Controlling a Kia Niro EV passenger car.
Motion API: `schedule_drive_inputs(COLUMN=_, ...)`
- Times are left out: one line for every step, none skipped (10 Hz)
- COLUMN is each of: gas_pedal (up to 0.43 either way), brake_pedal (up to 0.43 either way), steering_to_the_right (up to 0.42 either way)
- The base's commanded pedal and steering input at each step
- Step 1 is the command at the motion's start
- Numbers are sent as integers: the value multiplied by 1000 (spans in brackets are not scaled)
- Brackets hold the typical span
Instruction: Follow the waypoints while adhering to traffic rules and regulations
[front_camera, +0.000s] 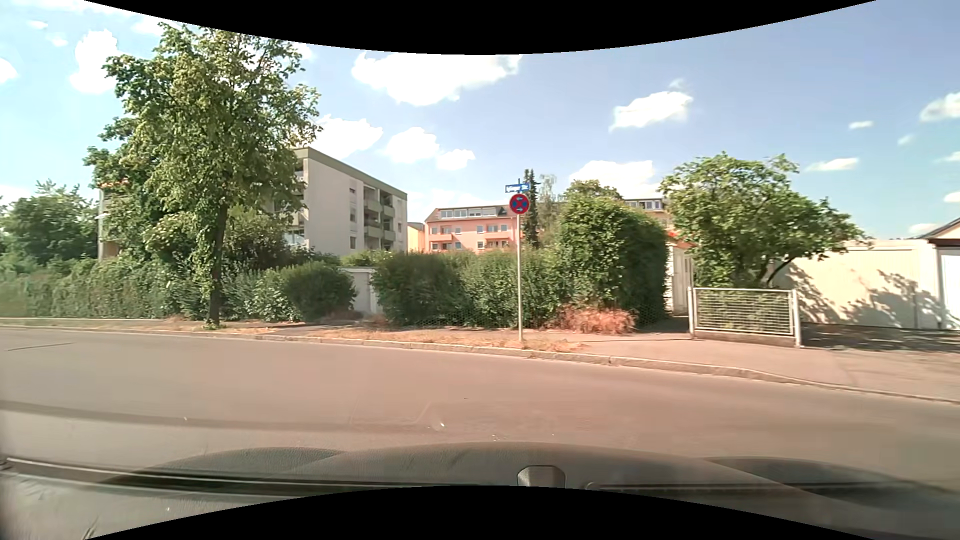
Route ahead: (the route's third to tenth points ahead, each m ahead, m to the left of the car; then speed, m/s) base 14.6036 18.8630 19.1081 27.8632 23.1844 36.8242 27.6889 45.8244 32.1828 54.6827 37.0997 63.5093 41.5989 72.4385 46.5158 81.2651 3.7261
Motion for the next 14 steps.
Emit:
schedule_drive_inputs(gas_pedal=240, brake_pedal=6, steering_to_the_right=-506)
schedule_drive_inputs(gas_pedal=240, brake_pedal=6, steering_to_the_right=-500)
schedule_drive_inputs(gas_pedal=240, brake_pedal=6, steering_to_the_right=-490)
schedule_drive_inputs(gas_pedal=240, brake_pedal=6, steering_to_the_right=-479)
schedule_drive_inputs(gas_pedal=240, brake_pedal=6, steering_to_the_right=-467)
schedule_drive_inputs(gas_pedal=240, brake_pedal=6, steering_to_the_right=-454)
schedule_drive_inputs(gas_pedal=240, brake_pedal=6, steering_to_the_right=-434)
schedule_drive_inputs(gas_pedal=240, brake_pedal=6, steering_to_the_right=-417)
schedule_drive_inputs(gas_pedal=240, brake_pedal=6, steering_to_the_right=-407)
schedule_drive_inputs(gas_pedal=240, brake_pedal=6, steering_to_the_right=-397)
schedule_drive_inputs(gas_pedal=228, brake_pedal=6, steering_to_the_right=-387)
schedule_drive_inputs(gas_pedal=228, brake_pedal=6, steering_to_the_right=-378)
schedule_drive_inputs(gas_pedal=228, brake_pedal=6, steering_to_the_right=-368)
schedule_drive_inputs(gas_pedal=228, brake_pedal=6, steering_to_the_right=-347)
